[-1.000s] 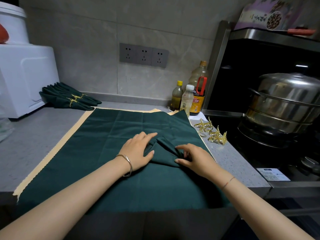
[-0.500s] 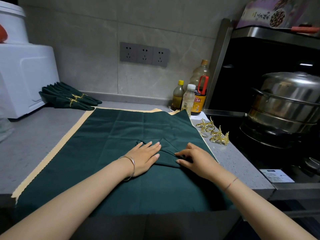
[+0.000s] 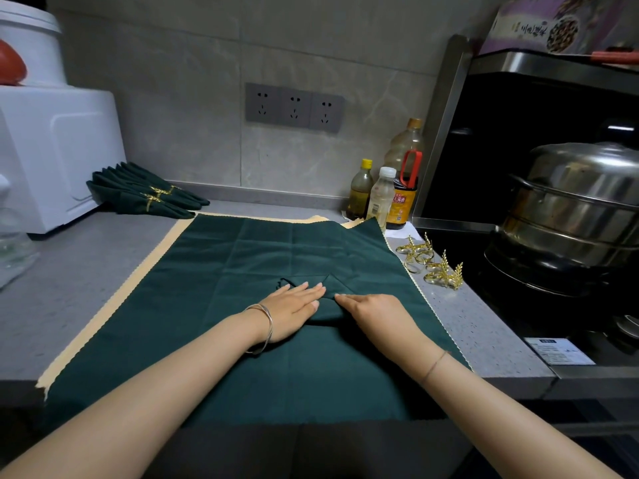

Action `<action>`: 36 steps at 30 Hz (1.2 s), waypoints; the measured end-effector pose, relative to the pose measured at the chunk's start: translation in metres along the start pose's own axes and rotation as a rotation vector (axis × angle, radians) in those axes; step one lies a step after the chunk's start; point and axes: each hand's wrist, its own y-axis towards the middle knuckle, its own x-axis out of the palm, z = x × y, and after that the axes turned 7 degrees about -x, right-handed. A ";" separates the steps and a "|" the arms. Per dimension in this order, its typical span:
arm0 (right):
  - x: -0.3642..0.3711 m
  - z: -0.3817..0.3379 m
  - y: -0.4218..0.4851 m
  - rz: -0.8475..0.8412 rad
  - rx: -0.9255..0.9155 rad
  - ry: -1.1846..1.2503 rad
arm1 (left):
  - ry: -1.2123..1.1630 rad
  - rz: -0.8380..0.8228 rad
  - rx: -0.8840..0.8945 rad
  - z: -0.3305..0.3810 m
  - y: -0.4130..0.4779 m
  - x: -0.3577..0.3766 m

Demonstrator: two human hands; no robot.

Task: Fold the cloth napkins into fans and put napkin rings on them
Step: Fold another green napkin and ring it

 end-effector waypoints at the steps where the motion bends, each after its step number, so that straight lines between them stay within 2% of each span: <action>1: 0.000 -0.002 0.002 -0.002 0.023 -0.039 | -0.003 -0.008 -0.007 0.000 0.000 -0.001; 3: -0.003 -0.007 0.005 0.031 0.066 -0.093 | -0.023 -0.012 -0.021 0.002 0.001 -0.002; 6: -0.006 0.000 0.009 0.052 0.265 0.109 | -0.140 0.130 -0.046 0.005 -0.005 -0.011; 8: -0.012 0.008 0.010 0.134 0.399 0.400 | -0.224 0.337 -0.002 0.005 -0.015 -0.023; 10: -0.029 0.015 0.015 0.159 0.544 0.865 | -0.189 0.503 0.089 0.005 -0.028 -0.037; 12: -0.044 0.021 0.019 0.045 0.690 1.333 | -0.061 0.584 0.170 0.004 -0.041 -0.047; 13: -0.050 0.022 0.021 -0.052 0.728 1.486 | 0.013 0.600 0.211 0.004 -0.046 -0.049; 15: -0.052 0.023 0.025 -0.239 0.718 1.620 | 0.157 0.549 0.276 0.002 -0.053 -0.049; 18: -0.041 0.024 0.030 -0.477 0.684 1.624 | 0.319 0.351 0.255 -0.001 -0.060 -0.038; 21: -0.028 0.025 0.034 -0.702 0.661 1.583 | 0.310 0.167 0.156 -0.005 -0.062 -0.022; 26: -0.021 0.029 0.041 -0.797 0.634 1.494 | 0.153 0.013 0.075 -0.006 -0.056 -0.006; 31: -0.032 0.032 0.033 -0.625 0.599 1.290 | 0.176 -0.017 0.040 -0.002 -0.051 -0.005; 33: -0.032 0.035 0.026 -0.430 0.572 1.103 | 0.187 -0.020 0.031 0.000 -0.051 -0.005; 36: -0.033 0.033 0.006 -0.029 0.443 0.825 | 0.212 -0.014 0.025 0.001 -0.050 -0.005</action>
